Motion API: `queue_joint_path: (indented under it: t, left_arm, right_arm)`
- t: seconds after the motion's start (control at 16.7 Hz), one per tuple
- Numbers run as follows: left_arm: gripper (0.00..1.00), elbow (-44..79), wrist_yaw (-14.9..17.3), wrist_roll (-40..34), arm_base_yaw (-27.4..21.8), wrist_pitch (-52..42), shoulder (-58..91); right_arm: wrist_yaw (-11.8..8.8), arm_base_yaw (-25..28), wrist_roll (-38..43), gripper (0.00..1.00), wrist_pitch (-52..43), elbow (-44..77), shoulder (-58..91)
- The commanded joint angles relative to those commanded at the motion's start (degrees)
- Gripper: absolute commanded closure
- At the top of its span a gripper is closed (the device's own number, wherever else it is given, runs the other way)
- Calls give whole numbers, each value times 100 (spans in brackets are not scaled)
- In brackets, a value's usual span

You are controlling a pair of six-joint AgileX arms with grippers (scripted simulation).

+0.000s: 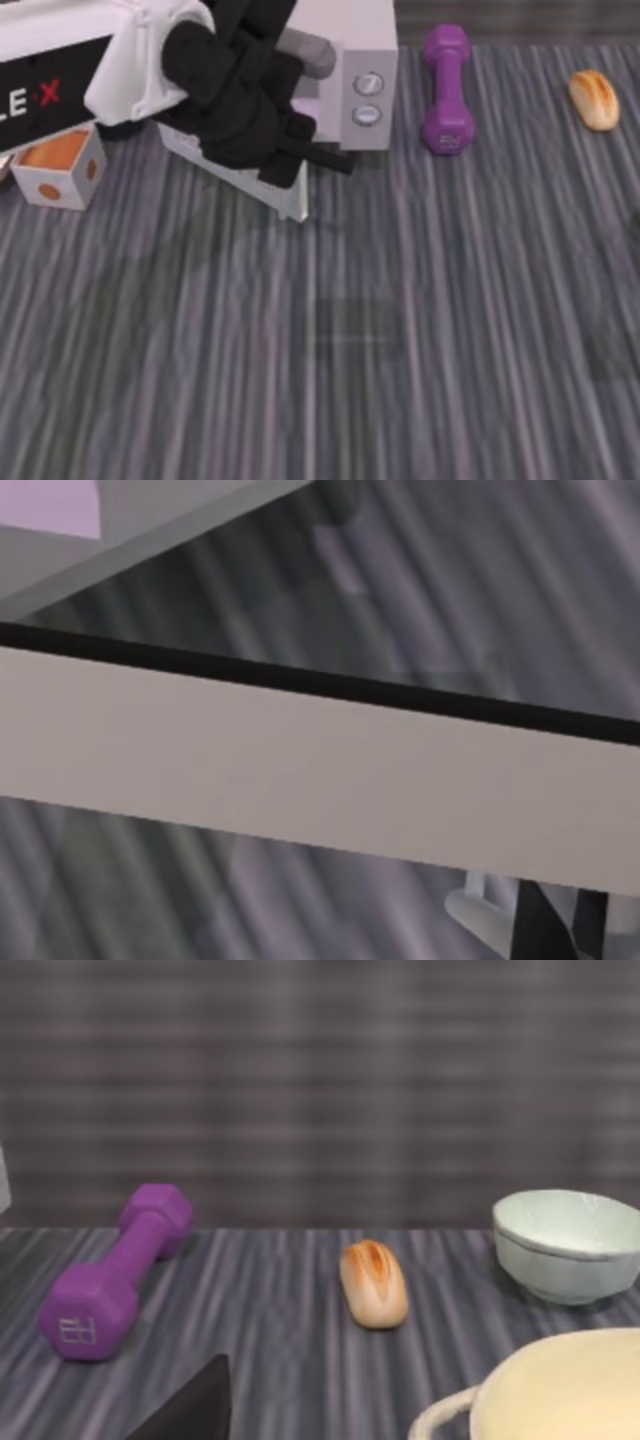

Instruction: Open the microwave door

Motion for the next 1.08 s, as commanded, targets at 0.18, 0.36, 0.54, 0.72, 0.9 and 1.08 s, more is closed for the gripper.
queue_joint_path:
  t: [0.18,0.36,0.54,0.72,0.9,1.08]
  left_arm:
    - [100,0,0,0,0,0,0]
    - [100,0,0,0,0,0,0]
    - [100,0,0,0,0,0,0]
    - [100,-62,78,60,-2,14,-28]
    - [100,-289,265,424,130,41,-207]
    - [100,-489,452,771,249,78,-385]
  right_arm:
    - [0,0,0,0,0,0,0]
    - [0,0,0,0,0,0,0]
    - [0,0,0,0,0,0,0]
    - [0,0,0,0,0,0,0]
    - [0,0,0,0,0,0,0]
    - [0,0,0,0,0,0,0]
